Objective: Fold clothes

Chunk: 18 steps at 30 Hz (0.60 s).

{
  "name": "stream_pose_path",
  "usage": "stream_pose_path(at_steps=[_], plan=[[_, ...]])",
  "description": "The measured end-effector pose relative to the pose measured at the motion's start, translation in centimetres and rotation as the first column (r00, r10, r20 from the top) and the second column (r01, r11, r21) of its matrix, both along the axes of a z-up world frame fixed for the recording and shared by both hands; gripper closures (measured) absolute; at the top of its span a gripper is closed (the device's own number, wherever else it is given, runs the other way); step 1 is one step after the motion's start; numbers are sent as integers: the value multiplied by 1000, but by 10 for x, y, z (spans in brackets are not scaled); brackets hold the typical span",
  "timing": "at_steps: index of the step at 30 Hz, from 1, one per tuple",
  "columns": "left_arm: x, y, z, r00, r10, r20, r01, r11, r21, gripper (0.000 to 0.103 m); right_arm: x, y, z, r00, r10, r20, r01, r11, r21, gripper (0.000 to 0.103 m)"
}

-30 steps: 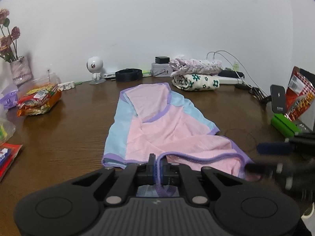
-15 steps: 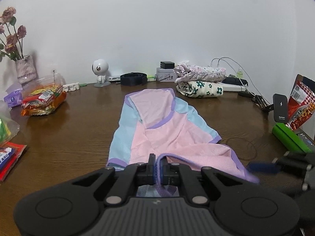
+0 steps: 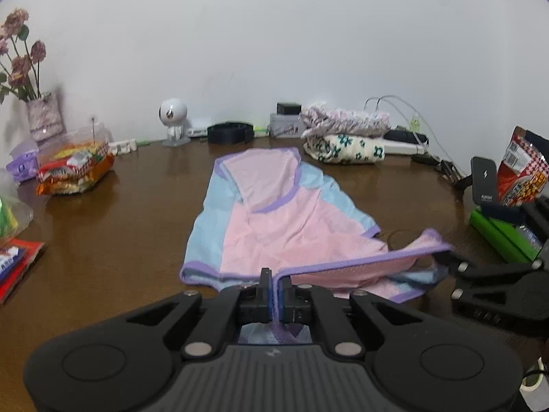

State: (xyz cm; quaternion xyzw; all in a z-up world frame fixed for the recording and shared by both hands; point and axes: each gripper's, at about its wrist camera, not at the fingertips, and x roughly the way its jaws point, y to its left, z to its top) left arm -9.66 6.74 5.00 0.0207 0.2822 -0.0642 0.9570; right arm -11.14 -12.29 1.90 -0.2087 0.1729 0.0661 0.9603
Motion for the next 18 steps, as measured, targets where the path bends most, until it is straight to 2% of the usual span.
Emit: stream_pose_path(at_steps=[2, 4, 5, 6, 7, 8, 12, 13, 15, 18], plan=[[0, 0, -4, 1000, -7, -14, 7, 1000, -3, 101, -2, 1, 3, 1000, -1, 26, 1, 1000, -1, 26], [-2, -1, -3, 1000, -13, -7, 13, 1000, 0, 101, -6, 1, 8, 998, -5, 57, 4, 1000, 13, 36], [-2, -1, -3, 1000, -14, -1, 14, 1000, -1, 101, -6, 1, 10, 998, -6, 58, 5, 1000, 21, 44], [-3, 0, -2, 1000, -10, 5, 10, 1000, -11, 101, -5, 2, 10, 999, -4, 45, 3, 1000, 20, 48], [-3, 3, -1, 1000, 2, 15, -1, 1000, -25, 101, -3, 3, 8, 1000, 1, 29, -2, 1000, 11, 58], [-4, 5, 1, 1000, 14, 24, -13, 999, -40, 101, -1, 4, 3, 1000, 9, 4, -9, 1000, -4, 61], [-4, 18, 4, 997, 68, 44, -64, 995, -73, 102, 10, 7, -18, 994, 26, -104, -32, 998, -55, 61], [-3, 21, 4, 997, 72, 37, -69, 995, -76, 102, 10, 6, -19, 994, 28, -110, -32, 999, -44, 64], [-2, 21, 1, 997, 69, 24, -67, 995, -70, 102, 7, 4, -14, 995, 40, -94, -40, 999, -6, 79], [-2, 22, -3, 997, 82, 15, -81, 995, -66, 102, 3, 7, -9, 997, 43, -60, -44, 999, -8, 79]])
